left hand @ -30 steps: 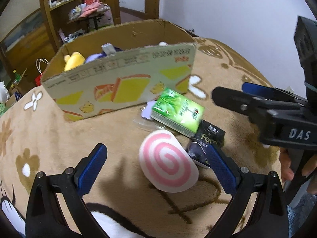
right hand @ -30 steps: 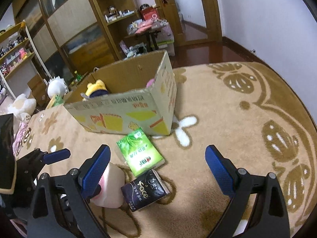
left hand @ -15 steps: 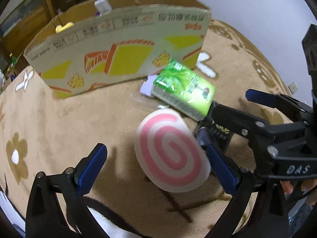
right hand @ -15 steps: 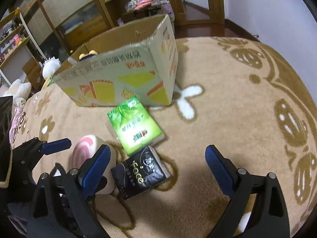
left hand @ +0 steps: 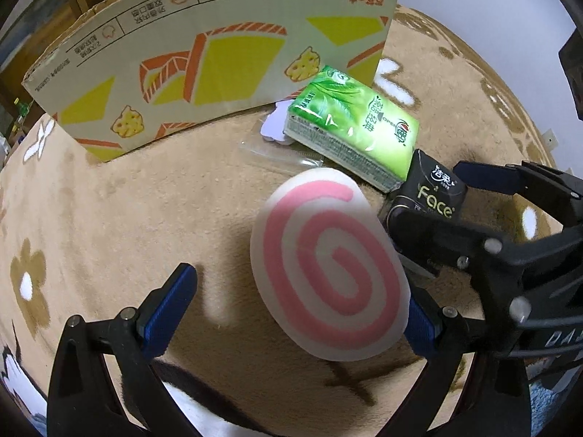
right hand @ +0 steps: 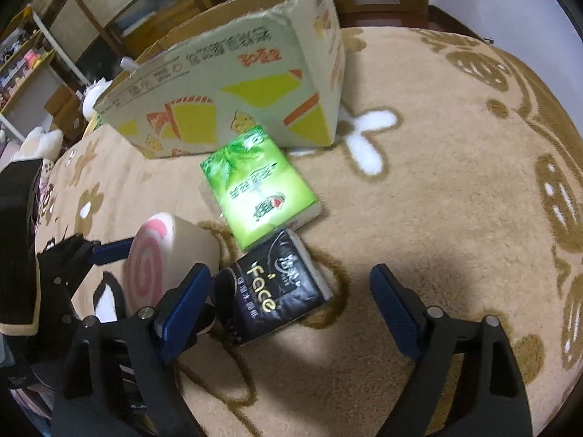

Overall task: Organize soft objects
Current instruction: 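Grasp the pink swirl cushion with the left tool while the right tool grasps the black Face tissue pack, then lift both items over the box and open both tools to drop them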

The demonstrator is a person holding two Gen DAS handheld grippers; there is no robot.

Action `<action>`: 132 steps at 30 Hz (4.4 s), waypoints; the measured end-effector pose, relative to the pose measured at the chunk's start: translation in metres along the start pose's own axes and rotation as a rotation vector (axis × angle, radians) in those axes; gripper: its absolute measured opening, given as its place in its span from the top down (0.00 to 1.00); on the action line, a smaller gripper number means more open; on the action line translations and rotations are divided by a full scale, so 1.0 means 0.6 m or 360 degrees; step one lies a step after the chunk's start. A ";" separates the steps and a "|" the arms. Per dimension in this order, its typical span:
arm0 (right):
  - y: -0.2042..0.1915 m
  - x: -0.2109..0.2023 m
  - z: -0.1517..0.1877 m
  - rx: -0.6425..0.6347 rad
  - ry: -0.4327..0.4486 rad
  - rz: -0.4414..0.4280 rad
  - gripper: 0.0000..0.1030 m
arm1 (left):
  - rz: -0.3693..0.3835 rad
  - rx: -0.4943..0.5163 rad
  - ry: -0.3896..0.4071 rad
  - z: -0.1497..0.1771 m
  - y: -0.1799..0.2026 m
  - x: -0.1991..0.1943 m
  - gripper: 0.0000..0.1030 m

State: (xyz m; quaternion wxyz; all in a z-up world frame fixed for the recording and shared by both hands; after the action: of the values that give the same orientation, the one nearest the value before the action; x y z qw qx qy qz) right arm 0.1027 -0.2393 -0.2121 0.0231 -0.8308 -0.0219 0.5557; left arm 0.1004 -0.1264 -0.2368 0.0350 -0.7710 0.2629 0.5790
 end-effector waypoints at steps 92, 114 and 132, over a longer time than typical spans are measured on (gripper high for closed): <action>-0.014 -0.259 -0.146 0.0109 0.1179 0.0440 0.28 | -0.0522 0.0057 0.1152 -0.102 -0.077 -0.320 0.60; -0.026 -0.194 -0.250 -0.0009 0.1184 0.0319 0.28 | -0.0416 0.0100 0.1013 -0.219 -0.132 -0.250 0.59; -0.047 -0.131 -0.262 -0.0091 0.1060 0.0229 0.27 | -0.0373 -0.0014 0.0872 -0.212 -0.169 -0.195 0.39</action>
State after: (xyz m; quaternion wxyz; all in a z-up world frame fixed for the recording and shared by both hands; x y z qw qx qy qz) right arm 0.2180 -0.2184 -0.0781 -0.0336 -0.9663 0.0301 0.2533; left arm 0.2345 -0.0422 -0.1142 0.0260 -0.9238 0.1694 0.3423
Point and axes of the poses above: each gripper's, at about its wrist camera, not at the fingertips, and x roughly the way its jaws point, y to its right, z to its underside, the point moved 8 cm from there along x, roughly the way its jaws point, and after that the axes turned 13 degrees about z, right-handed, at the moved point
